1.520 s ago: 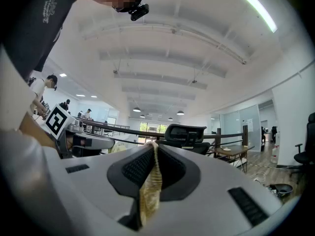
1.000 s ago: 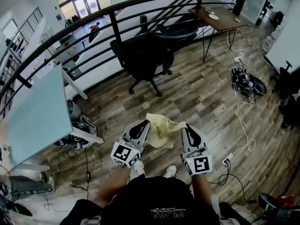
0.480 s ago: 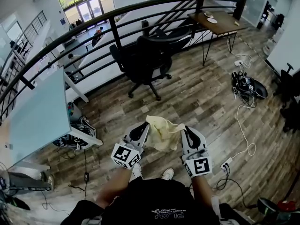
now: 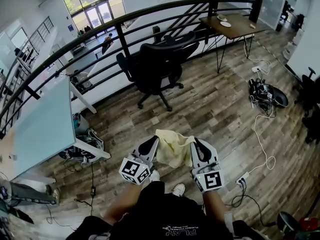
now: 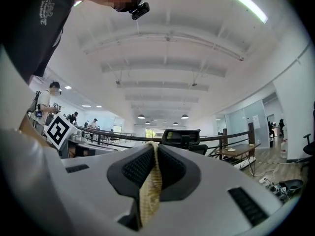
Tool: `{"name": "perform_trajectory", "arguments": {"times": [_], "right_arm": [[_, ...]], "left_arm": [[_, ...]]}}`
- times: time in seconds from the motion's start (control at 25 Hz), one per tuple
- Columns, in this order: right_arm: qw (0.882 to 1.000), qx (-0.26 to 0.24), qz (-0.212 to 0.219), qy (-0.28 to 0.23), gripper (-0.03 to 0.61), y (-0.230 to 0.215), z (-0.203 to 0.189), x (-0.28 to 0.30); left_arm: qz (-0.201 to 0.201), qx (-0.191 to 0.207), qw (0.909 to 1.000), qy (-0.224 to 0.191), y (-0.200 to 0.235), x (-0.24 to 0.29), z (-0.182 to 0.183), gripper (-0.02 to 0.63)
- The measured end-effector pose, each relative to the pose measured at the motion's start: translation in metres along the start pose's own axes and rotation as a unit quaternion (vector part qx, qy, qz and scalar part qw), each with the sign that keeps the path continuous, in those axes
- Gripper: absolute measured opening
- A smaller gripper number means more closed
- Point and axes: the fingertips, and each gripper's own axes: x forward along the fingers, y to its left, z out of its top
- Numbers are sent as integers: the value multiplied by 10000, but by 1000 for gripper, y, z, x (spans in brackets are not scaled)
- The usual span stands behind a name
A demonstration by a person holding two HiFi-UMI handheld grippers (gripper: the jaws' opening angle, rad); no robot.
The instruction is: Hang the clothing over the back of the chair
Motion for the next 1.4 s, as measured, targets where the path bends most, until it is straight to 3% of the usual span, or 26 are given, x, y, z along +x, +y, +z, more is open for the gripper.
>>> {"name": "perform_trajectory", "arguments": {"times": [0.4,0.96,1.16,1.4], "right_arm": [[9999,109,-49,84,38,-29,-14,49],[9996,-284,-80,-39,38,-64,3,148],[9987,-481,-178,-14,38,-72,10,181],[9974,-664,-284,-62,38,-77,22,211]], "left_arm": [[45,-29,10000,32,36,44,-5,27],[-153,14,9996,-220,113,119,25,26],[-281,251,9989,-262,135,142,35,26],[-430,267,9977,-445,155,158,51,26]]}}
